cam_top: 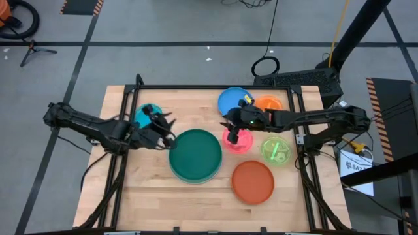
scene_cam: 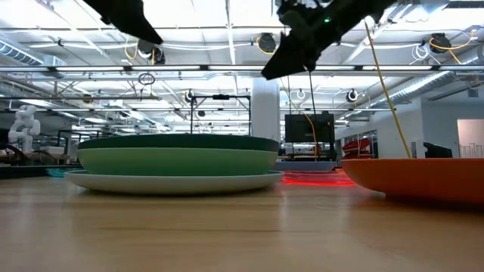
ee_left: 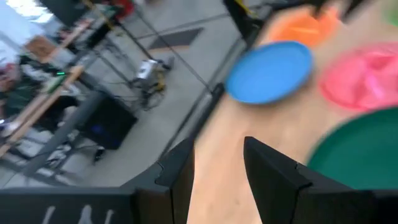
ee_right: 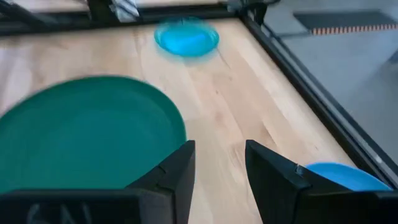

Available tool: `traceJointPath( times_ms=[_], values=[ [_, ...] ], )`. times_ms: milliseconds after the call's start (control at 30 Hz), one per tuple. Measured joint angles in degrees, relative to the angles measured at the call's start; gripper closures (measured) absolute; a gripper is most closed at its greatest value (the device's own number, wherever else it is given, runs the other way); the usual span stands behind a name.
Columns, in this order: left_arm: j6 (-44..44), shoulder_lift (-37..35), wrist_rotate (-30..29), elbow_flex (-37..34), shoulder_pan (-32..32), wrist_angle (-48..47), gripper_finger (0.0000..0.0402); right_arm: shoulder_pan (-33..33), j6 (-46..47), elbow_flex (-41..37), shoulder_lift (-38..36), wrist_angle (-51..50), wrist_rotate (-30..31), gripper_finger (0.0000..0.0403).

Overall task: Stack plastic plates
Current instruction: Stack the dark blue plate on top of the dark green plate

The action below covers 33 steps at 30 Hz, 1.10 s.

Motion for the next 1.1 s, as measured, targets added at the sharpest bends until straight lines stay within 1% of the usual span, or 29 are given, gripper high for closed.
traceJointPath(
  times_ms=[133,233,367,467,533,633,833,967,1100],
  values=[
    [-0.7,-5.7,-5.1,-1.0,0.0,-0.7,0.0257,-1.3,1.0,5.6,4.4,-5.0,0.0,0.0271],
    [-4.1,-9.5,-9.1,-2.7,-0.1,-2.9,0.0257,-2.0,1.1,8.9,7.6,-8.2,0.0,0.0271],
    [-10.9,-13.6,-14.0,-6.0,-0.4,-8.9,0.0257,-3.3,1.8,11.5,10.5,-11.4,0.0,0.0271],
    [-15.1,-15.1,-17.3,-6.6,0.0,-14.4,0.0257,-4.9,3.8,12.3,12.3,-11.8,0.0,0.0271],
    [-16.6,-15.8,-17.7,-6.6,0.3,-16.2,0.0257,-6.2,5.5,12.3,13.4,-12.2,0.0,0.0271],
    [-16.8,-16.2,-17.7,-6.6,0.5,-16.7,0.0257,-8.3,6.8,12.3,15.4,-12.2,-0.3,0.0271],
    [-16.1,-16.2,-18.0,-6.6,0.8,-16.6,0.0257,-12.5,8.6,13.1,19.2,-13.8,-4.8,0.0271],
    [-15.6,-16.2,-18.1,-6.6,0.8,-16.7,0.0257,-13.8,9.5,15.0,21.0,-17.4,-4.7,0.0271],
    [-15.3,-16.2,-18.1,-6.6,0.8,-16.7,0.0257,-13.9,9.9,15.3,21.7,-17.2,-4.7,0.0271]
  ],
)
